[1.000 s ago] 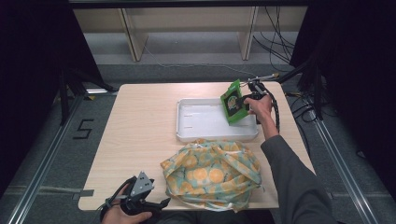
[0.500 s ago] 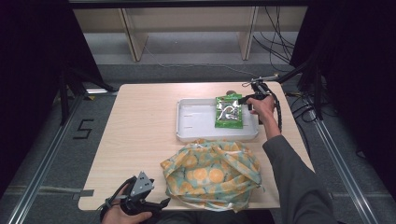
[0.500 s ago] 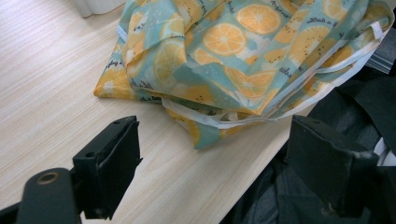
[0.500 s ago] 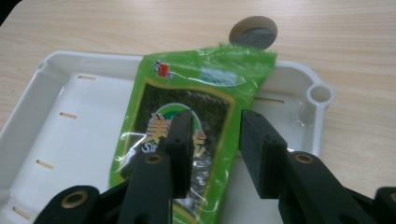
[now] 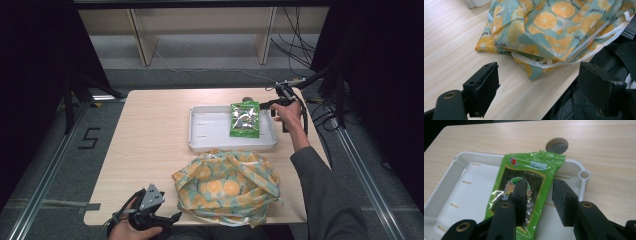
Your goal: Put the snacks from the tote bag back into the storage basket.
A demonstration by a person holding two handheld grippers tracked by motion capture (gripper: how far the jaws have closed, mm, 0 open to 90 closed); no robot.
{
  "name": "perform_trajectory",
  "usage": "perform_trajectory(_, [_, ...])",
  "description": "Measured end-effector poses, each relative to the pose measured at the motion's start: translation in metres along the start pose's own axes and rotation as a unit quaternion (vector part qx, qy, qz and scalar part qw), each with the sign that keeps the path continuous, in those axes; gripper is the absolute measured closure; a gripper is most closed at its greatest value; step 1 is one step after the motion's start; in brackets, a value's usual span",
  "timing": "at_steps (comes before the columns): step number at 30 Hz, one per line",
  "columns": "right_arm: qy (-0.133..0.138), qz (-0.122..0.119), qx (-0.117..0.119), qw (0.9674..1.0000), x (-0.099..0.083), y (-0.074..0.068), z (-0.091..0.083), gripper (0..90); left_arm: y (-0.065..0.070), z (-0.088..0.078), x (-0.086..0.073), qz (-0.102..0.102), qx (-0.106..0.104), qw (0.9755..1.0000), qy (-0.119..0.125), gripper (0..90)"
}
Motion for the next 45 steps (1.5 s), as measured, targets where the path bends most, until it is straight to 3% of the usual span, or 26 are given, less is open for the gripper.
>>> perform_trajectory(2, [0.013,-0.01,0.002,0.9999,0.0,0.0,0.001,65.4,-0.002,0.0,0.0,0.012,0.001,0.9999,-0.001,16.9])
perform_trajectory(3, [-0.001,-0.014,-0.005,0.9999,0.0,-0.001,-0.003,65.4,0.0,0.001,0.001,0.001,-0.001,1.0,0.007,16.9])
perform_trajectory(6, [0.015,-0.019,0.006,0.9997,0.001,-0.005,-0.009,65.3,-0.001,0.0,0.001,0.002,0.001,1.0,0.005,16.9])
perform_trajectory(9, [0.006,-0.024,0.004,0.9997,0.001,-0.007,-0.014,65.3,-0.002,0.0,0.0,0.004,0.002,1.0,-0.001,16.9])
perform_trajectory(11, [0.01,-0.018,0.013,0.9997,0.0,-0.01,-0.017,65.3,-0.001,0.0,0.0,0.002,0.004,1.0,-0.001,16.9])
perform_trajectory(12, [0.025,-0.03,0.01,0.9992,0.0,-0.01,-0.017,65.2,-0.002,0.0,0.0,0.001,0.004,1.0,-0.001,16.9])
perform_trajectory(13, [0.004,-0.004,0.024,0.9997,-0.001,-0.016,-0.022,64.9,-0.002,0.0,0.0,0.001,0.004,1.0,0.0,16.9])
perform_trajectory(14, [0.011,-0.031,0.015,0.9993,0.0,-0.013,-0.022,64.7,-0.002,0.0,0.0,-0.001,0.005,1.0,0.0,16.9])
perform_trajectory(15, [-0.005,-0.003,0.019,0.9998,-0.001,-0.018,-0.025,64.6,-0.002,0.0,0.0,-0.003,0.003,1.0,0.0,16.9])
perform_trajectory(16, [0.008,-0.035,0.017,0.9992,-0.001,-0.017,-0.027,64.2,-0.001,0.001,0.0,-0.005,0.004,1.0,0.002,16.9])
perform_trajectory(18, [0.009,-0.041,0.019,0.9989,0.0,-0.017,-0.028,64.3,0.001,0.003,0.0,-0.023,0.006,0.9996,0.016,16.9])
perform_trajectory(19, [0.005,-0.027,0.029,0.9992,-0.002,-0.022,-0.03,64.2,0.001,0.003,0.0,-0.024,0.005,0.9996,0.016,16.9])
perform_trajectory(20, [0.017,-0.046,0.035,0.9982,-0.002,-0.022,-0.031,64.0,-0.001,0.001,0.0,-0.009,0.0,1.0,0.003,16.9])
perform_trajectory(22, [0.012,-0.059,0.029,0.9977,-0.002,-0.021,-0.032,63.6,0.0,0.002,0.0,-0.014,0.0,0.9999,0.008,16.9])
perform_trajectory(23, [0.002,-0.038,0.033,0.9987,-0.004,-0.028,-0.035,63.3,-0.001,0.001,0.0,-0.005,0.004,1.0,0.003,16.9])
perform_trajectory(25, [0.009,-0.044,0.041,0.9981,-0.005,-0.032,-0.037,63.2,-0.002,0.0,0.0,-0.004,0.001,1.0,0.001,16.9])
perform_trajectory(26, [0.023,-0.066,0.043,0.9967,-0.004,-0.03,-0.036,63.2,-0.002,0.0,0.0,-0.004,0.001,1.0,0.001,16.9])
perform_trajectory(28, [0.022,-0.076,0.043,0.9959,-0.006,-0.036,-0.04,62.8,-0.002,0.0,-0.001,-0.004,0.001,1.0,0.001,16.9])
perform_trajectory(32, [0.009,-0.074,0.051,0.9959,-0.009,-0.042,-0.046,62.6,-0.002,0.0,0.0,-0.003,0.002,1.0,0.0,16.9])
perform_trajectory(35, [0.008,-0.083,0.056,0.9949,-0.011,-0.046,-0.049,62.2,-0.003,-0.001,0.0,0.009,0.003,1.0,0.0,16.9])
perform_trajectory(36, [0.016,-0.096,0.055,0.9937,-0.012,-0.047,-0.05,62.0,-0.001,0.0,0.0,-0.009,0.005,0.9999,0.013,16.9])
perform_trajectory(38, [0.016,-0.098,0.057,0.9934,-0.013,-0.047,-0.051,61.8,-0.003,-0.001,0.001,-0.003,0.004,0.9999,0.01,16.9])
perform_trajectory(39, [0.018,-0.099,0.06,0.9931,-0.014,-0.048,-0.051,61.7,-0.002,0.0,0.0,-0.017,0.004,0.9998,0.011,16.9])
perform_trajectory(40, [0.016,-0.11,0.057,0.9922,-0.015,-0.049,-0.054,61.5,-0.003,-0.001,0.0,-0.013,0.005,0.9998,0.012,16.9])
perform_trajectory(42, [0.016,-0.103,0.066,0.9924,-0.017,-0.052,-0.054,61.3,-0.004,-0.001,0.0,-0.004,0.005,0.9999,0.011,16.9])
perform_trajectory(45, [0.018,-0.117,0.071,0.9904,-0.021,-0.054,-0.058,60.1,-0.004,-0.001,0.0,-0.006,0.005,0.9999,0.012,16.9])
Point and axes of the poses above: each handheld gripper's, and its own axes: z roughly forward along the jaws, x roughly out of its top, y roughly to its right, the point moved 2 cm from there along z, roughly forward along the jaws, and after that the axes turned 1 degree about x, right-handed, at the moved point
